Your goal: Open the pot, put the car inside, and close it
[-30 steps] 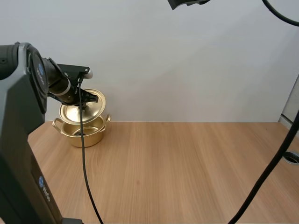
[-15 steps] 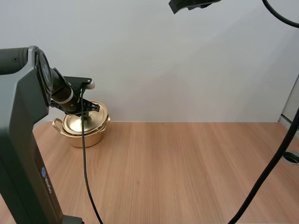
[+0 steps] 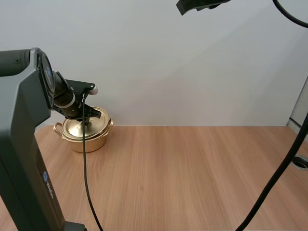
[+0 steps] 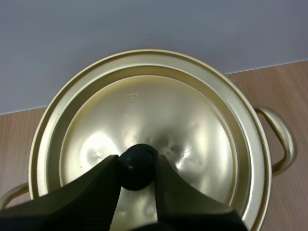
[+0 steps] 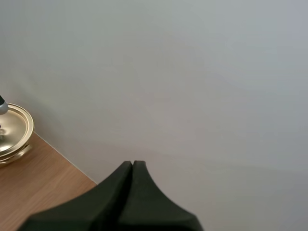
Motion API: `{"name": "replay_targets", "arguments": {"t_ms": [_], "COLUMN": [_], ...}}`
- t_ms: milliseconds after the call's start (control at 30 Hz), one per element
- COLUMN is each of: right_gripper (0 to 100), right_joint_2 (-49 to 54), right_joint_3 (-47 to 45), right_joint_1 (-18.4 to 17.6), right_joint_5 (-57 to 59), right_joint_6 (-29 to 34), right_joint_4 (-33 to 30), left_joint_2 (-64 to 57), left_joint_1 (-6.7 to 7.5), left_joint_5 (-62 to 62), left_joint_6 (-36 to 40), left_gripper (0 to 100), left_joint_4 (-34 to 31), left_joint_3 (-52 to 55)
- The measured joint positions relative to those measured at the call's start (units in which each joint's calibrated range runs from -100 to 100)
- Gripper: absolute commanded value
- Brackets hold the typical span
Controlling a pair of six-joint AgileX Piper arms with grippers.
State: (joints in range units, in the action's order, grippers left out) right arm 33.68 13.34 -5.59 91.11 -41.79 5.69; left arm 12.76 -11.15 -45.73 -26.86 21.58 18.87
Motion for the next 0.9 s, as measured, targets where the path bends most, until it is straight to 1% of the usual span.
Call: {"name": "replay_targets", "arguments": {"t_ms": [667,900], "right_gripper": [0,0], "right_joint_2": [0.00,0.00], "right_joint_3": [0.00,0.00], "right_joint_1": [0.00,0.00], "right_joint_5": [0.00,0.00], "right_joint_6": [0.00,0.00], "right_joint_4": [0.00,0.00], "left_joint_2": [0.00,0.00], "left_joint_1": [0.00,0.00], "left_joint_5": [-4.76,-9.53], "left_joint_6": [-0.79,-0.67], "left_gripper": [0,0], "left_joint_4": [-0.75,-1.31], "left_joint_3": [0.00,-1.61]}}
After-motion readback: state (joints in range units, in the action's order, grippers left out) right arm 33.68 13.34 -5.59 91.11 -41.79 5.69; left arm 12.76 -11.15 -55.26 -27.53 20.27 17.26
